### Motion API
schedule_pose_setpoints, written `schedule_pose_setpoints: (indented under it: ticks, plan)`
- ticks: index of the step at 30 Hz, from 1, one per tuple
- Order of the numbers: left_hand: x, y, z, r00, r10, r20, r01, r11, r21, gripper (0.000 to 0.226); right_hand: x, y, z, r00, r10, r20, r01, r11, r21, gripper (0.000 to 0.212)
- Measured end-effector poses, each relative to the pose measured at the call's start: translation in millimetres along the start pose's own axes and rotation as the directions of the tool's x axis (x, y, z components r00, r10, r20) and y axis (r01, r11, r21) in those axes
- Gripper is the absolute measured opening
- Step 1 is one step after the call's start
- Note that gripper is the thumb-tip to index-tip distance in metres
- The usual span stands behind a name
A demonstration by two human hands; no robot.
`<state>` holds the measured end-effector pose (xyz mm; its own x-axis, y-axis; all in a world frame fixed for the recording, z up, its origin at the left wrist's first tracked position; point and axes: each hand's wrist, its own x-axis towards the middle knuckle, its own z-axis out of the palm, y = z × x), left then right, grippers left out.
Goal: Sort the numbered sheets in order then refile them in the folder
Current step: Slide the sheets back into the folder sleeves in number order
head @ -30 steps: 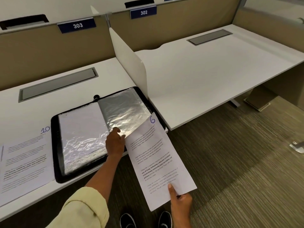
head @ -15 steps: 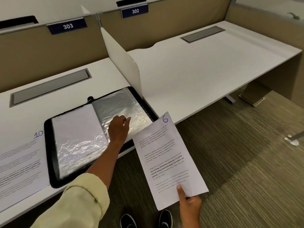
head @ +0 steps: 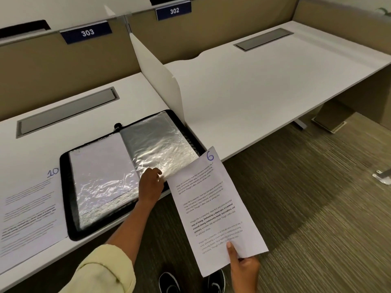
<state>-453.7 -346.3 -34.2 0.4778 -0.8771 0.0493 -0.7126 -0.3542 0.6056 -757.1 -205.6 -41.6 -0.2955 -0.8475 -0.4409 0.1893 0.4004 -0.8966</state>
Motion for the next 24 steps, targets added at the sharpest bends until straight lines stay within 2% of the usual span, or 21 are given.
schedule_pose_setpoints:
  ticks: [2, 3, 4, 7, 9, 16, 24]
  plan:
    - [-2.5, -3.8, -4.0, 1.0, -0.03, 0.003, 0.03, 0.999, -0.03, 0.015, -5.1, -1.2, 5.0, 1.0, 0.006, 0.011, -0.006, 1.0, -0.004, 0.073]
    - [-3.2, -5.1, -5.8, 1.0, -0.029, -0.001, 0.029, 0.999, -0.046, 0.015, -7.4, -2.2, 6.6, 1.0, 0.014, -0.001, -0.014, 1.0, -0.002, 0.077]
    - [-4.1, -6.8, -7.6, 1.0, -0.022, -0.007, 0.022, 0.998, -0.055, 0.015, -8.2, -1.5, 8.1, 1.0, 0.017, -0.001, -0.017, 1.0, -0.009, 0.07]
    - [-6.8, -7.5, -12.0, 0.999, 0.0, -0.042, -0.003, 0.998, -0.07, 0.018, -6.1, 4.9, 13.9, 0.998, 0.047, 0.03, -0.043, 0.991, -0.128, 0.029]
    - [-7.6, -8.1, -14.0, 0.998, 0.004, -0.07, -0.012, 0.994, -0.106, 0.02, -9.1, 6.7, 18.2, 0.998, 0.051, 0.033, -0.043, 0.977, -0.208, 0.019]
    - [-5.0, -0.1, -16.6, 0.991, -0.044, -0.127, 0.023, 0.986, -0.163, 0.022, -20.7, 4.9, 29.5, 0.999, 0.006, 0.031, 0.002, 0.972, -0.233, 0.026]
    - [-11.4, -0.2, -15.6, 0.984, 0.019, -0.175, -0.037, 0.995, -0.097, 0.021, -32.8, 5.2, 37.1, 0.999, -0.032, 0.032, 0.039, 0.971, -0.238, 0.032]
